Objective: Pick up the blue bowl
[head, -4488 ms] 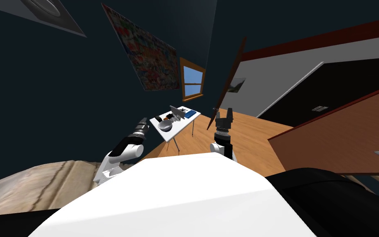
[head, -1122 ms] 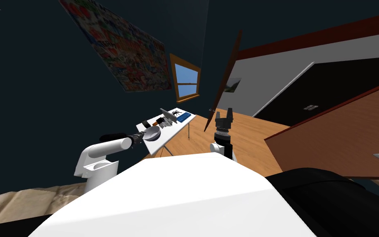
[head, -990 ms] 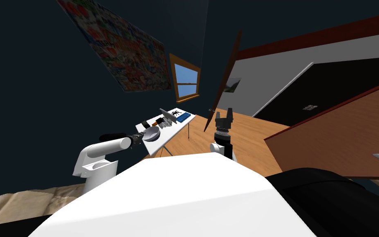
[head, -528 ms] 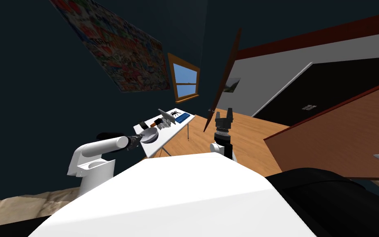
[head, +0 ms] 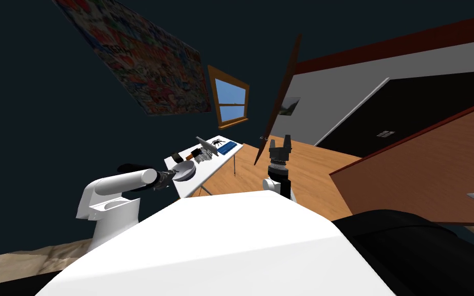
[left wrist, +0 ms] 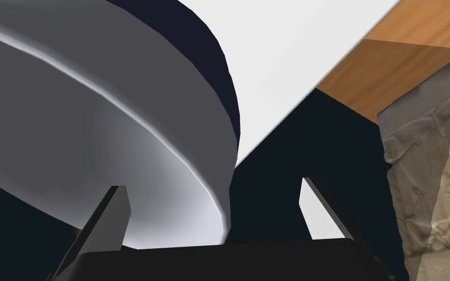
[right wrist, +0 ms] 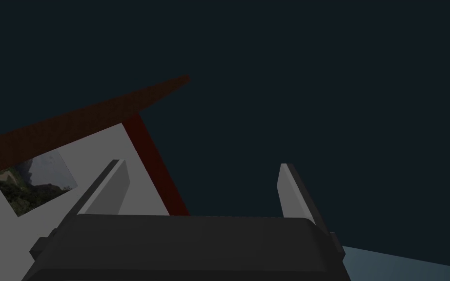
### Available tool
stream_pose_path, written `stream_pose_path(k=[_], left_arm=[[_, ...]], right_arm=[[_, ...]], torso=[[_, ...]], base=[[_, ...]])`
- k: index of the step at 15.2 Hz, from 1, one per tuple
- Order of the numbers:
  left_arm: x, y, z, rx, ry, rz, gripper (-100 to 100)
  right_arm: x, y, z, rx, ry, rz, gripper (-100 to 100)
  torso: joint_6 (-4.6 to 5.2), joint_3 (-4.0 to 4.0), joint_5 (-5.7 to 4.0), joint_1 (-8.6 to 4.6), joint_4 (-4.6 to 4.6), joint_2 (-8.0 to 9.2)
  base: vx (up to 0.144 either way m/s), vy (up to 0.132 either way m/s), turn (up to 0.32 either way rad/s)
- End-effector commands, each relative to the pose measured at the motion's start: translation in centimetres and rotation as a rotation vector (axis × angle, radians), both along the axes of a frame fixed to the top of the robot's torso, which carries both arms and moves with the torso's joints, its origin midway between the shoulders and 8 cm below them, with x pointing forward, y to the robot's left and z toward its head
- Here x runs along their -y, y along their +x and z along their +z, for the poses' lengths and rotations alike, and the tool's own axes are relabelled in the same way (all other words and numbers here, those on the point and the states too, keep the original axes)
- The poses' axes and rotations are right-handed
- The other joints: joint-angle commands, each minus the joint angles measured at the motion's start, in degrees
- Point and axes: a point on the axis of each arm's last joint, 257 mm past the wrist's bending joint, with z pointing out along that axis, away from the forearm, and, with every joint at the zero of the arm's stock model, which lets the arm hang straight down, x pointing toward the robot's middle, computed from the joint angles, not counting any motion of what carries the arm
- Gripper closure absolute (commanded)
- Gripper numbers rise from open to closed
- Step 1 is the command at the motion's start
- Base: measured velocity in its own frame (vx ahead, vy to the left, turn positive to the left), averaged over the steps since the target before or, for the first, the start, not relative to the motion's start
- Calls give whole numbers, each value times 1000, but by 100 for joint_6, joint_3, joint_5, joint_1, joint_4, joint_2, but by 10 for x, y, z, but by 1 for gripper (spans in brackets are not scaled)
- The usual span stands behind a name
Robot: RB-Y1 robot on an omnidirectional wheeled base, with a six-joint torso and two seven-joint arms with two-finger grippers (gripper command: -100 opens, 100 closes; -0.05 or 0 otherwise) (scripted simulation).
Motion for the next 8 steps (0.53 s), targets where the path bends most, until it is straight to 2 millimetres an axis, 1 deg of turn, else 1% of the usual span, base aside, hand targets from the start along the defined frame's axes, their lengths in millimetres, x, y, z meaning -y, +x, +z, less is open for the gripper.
stream_pose_path(k=[1, 4, 8], left_arm=[[-4, -7, 2, -40, 1, -6, -100], [-6, -16, 2, -78, -3, -8, -100], [-10, -28, 5, -133, -3, -13, -100]], right_arm=[[0, 0, 0, 0, 0, 0, 0], [0, 0, 0, 0, 0, 0, 0], [0, 0, 0, 0, 0, 0, 0]], torso=[[0, 0, 0, 0, 0, 0], [0, -2, -1, -4, -1, -4], [-1, 2, 0, -1, 1, 3]], base=[[36, -30, -14], [37, -31, -11], [23, -22, -9]])
